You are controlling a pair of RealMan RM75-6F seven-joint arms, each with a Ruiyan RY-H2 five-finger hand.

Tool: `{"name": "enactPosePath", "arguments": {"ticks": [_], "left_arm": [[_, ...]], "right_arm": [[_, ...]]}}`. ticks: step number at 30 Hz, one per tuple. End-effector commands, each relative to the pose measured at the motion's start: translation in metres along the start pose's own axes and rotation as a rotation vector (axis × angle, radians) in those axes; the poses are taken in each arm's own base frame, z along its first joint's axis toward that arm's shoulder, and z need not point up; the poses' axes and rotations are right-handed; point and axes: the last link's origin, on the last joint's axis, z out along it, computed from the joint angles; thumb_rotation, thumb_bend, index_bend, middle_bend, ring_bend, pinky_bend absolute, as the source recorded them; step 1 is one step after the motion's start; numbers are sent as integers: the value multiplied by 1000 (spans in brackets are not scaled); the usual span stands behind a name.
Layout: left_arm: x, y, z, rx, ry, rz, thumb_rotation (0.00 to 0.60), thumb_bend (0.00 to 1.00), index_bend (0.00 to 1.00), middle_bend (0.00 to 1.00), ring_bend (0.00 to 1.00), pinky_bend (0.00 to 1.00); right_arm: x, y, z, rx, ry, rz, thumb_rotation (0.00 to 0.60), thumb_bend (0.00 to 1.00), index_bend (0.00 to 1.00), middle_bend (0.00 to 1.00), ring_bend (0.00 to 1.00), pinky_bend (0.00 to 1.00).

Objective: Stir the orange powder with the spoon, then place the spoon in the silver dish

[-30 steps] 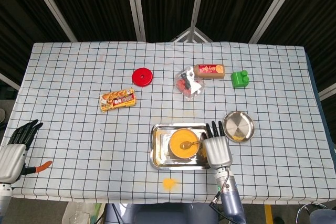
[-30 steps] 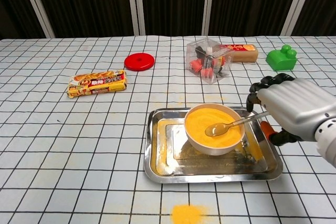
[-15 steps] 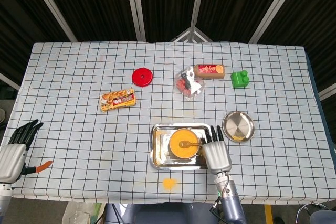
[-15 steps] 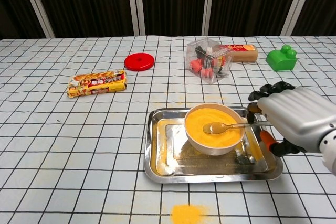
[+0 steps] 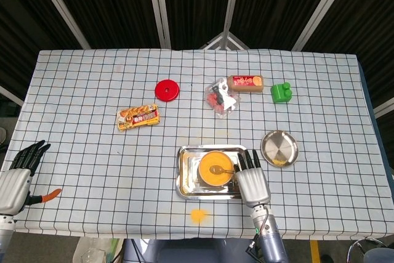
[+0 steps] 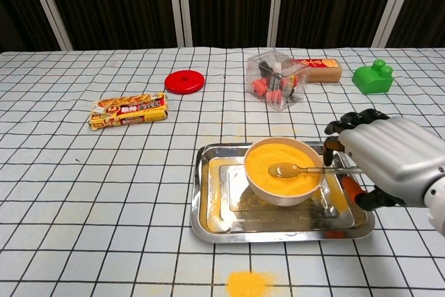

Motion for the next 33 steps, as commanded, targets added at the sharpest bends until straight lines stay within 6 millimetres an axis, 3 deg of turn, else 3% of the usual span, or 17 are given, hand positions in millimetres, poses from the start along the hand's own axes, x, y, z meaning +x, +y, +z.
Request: {"name": "enactPosePath", "arguments": {"ticks": [1, 21, 33], "left_arm": [[0, 0, 0, 0, 1, 0, 600, 0, 0, 0, 0, 0], [0, 0, 1, 1, -3, -5, 600, 0, 0, 0, 0, 0], [1, 0, 1, 2, -2, -6, 600, 0, 0, 0, 0, 0]], "right_arm": [[1, 1, 3, -3, 10, 5, 600, 539, 366, 132, 0, 0], [0, 2, 9, -16, 12, 4, 600, 508, 475, 134, 0, 0], [-1, 0, 12, -19, 12, 16, 600, 508, 485, 135, 0, 0]]}}
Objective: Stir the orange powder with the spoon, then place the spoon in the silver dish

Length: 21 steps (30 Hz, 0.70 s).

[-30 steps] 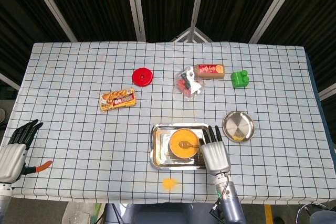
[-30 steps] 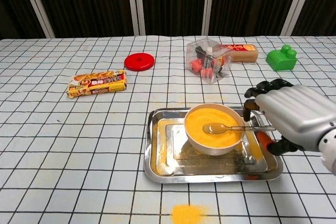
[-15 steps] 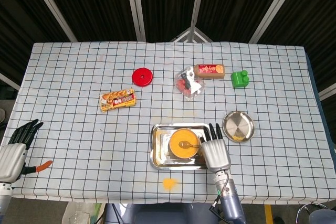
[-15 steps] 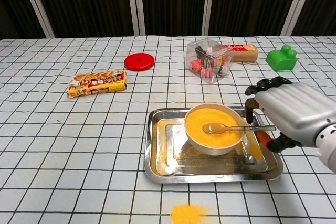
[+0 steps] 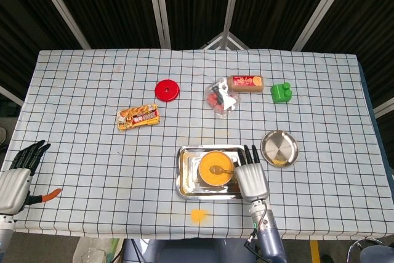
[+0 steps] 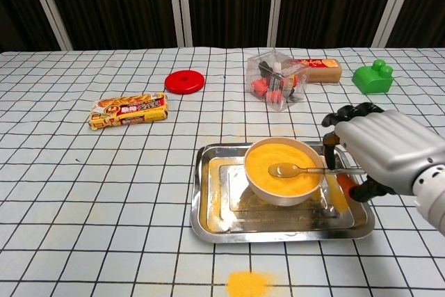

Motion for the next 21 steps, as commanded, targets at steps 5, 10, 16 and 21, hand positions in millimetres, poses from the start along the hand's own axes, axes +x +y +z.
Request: {"name": "enactPosePath", "arguments": {"ticks": [5, 10, 16, 21], "left_arm": [[0, 0, 0, 1, 0, -1, 600, 0, 0, 0, 0, 0], [0, 0, 0, 1, 1, -1, 600, 0, 0, 0, 0, 0], [1, 0, 0, 1, 2, -2, 600, 0, 0, 0, 0, 0], [1, 0, 0, 1, 2, -3, 600, 0, 0, 0, 0, 0]], "right_arm": [[1, 0, 0, 0, 1, 6, 600, 508, 485, 135, 0, 0], [1, -2, -1, 5, -3, 8, 600, 508, 486, 135, 0, 0], [0, -3, 0, 6, -6, 8, 600, 508, 486, 135, 0, 0], [-2, -5, 0, 8, -11, 8, 600, 507, 479, 135, 0, 0]]}}
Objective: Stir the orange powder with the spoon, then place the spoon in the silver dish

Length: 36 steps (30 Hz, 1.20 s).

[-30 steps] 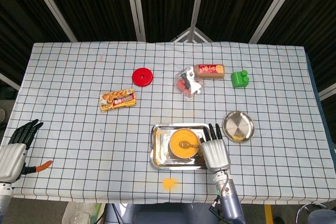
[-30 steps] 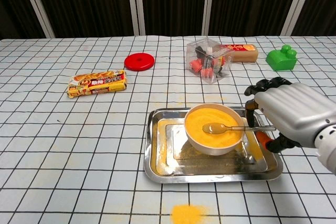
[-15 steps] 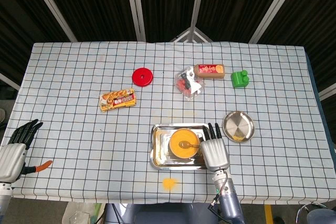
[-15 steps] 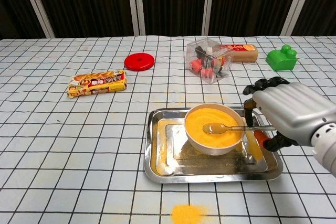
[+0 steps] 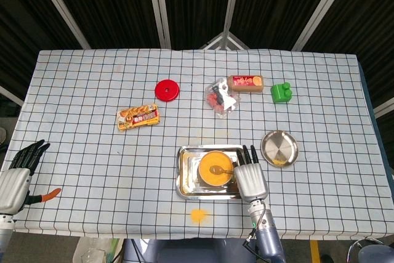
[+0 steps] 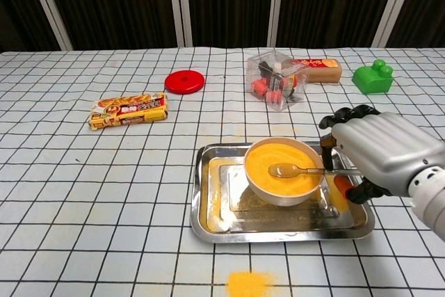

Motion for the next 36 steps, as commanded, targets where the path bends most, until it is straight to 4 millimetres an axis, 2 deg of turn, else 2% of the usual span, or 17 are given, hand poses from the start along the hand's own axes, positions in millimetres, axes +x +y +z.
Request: {"name": "enactPosePath", "arguments": {"ticks": [1, 22, 26, 30, 36], "left_arm": [[0, 0, 0, 0, 1, 0, 600, 0, 0, 0, 0, 0], [1, 0, 0, 1, 2, -3, 600, 0, 0, 0, 0, 0], [1, 0, 0, 1, 1, -4, 600, 0, 0, 0, 0, 0], [1, 0, 0, 1, 1, -4, 600, 0, 0, 0, 0, 0], [1, 0, 0, 1, 0, -5, 600, 0, 0, 0, 0, 0]], "right_arm": [[0, -1, 0, 1, -1, 2, 600, 507, 472, 135, 0, 0], [4, -5, 2, 5, 14, 3, 600, 508, 460, 139, 0, 0], [5, -3, 2, 0, 25, -4, 600, 508, 463, 185, 1, 0], [7, -2, 3, 0, 43, -11, 600, 508, 499, 265, 73, 0], [6, 0, 3, -4, 46, -13, 600, 508, 500, 282, 89, 0]]}}
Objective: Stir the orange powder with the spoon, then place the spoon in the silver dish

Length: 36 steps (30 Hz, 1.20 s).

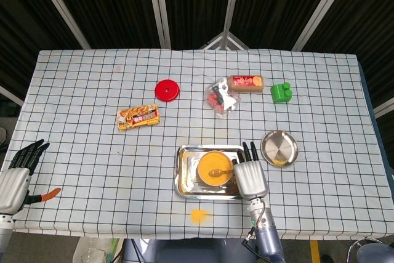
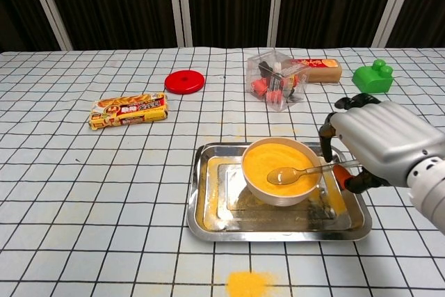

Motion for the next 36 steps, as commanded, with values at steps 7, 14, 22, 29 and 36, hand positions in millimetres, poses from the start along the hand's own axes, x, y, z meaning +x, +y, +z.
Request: {"name": "enactPosePath", "arguments": {"ticks": [7, 14, 22, 29, 36], "left_arm": [[0, 0, 0, 2, 0, -1, 600, 0, 0, 0, 0, 0], [0, 0, 0, 1, 1, -1, 600, 0, 0, 0, 0, 0], [0, 0, 0, 2, 1, -1, 600, 0, 0, 0, 0, 0], [0, 0, 0, 3, 1, -2, 600, 0, 0, 0, 0, 0], [0, 0, 0, 2, 1, -2, 600, 0, 0, 0, 0, 0]], "right_arm": [[-2, 0, -1, 0, -6, -1, 600, 508, 500, 282, 89, 0], [-4, 0, -1, -4, -17, -2, 600, 508, 500, 282, 89, 0], [-9, 0, 0, -6, -27, 3, 600, 508, 500, 282, 88, 0], [-9, -1, 0, -4, -23, 7, 600, 508, 500, 282, 89, 0], [-8, -1, -1, -4, -19, 11, 600, 508, 500, 282, 89, 0]]}}
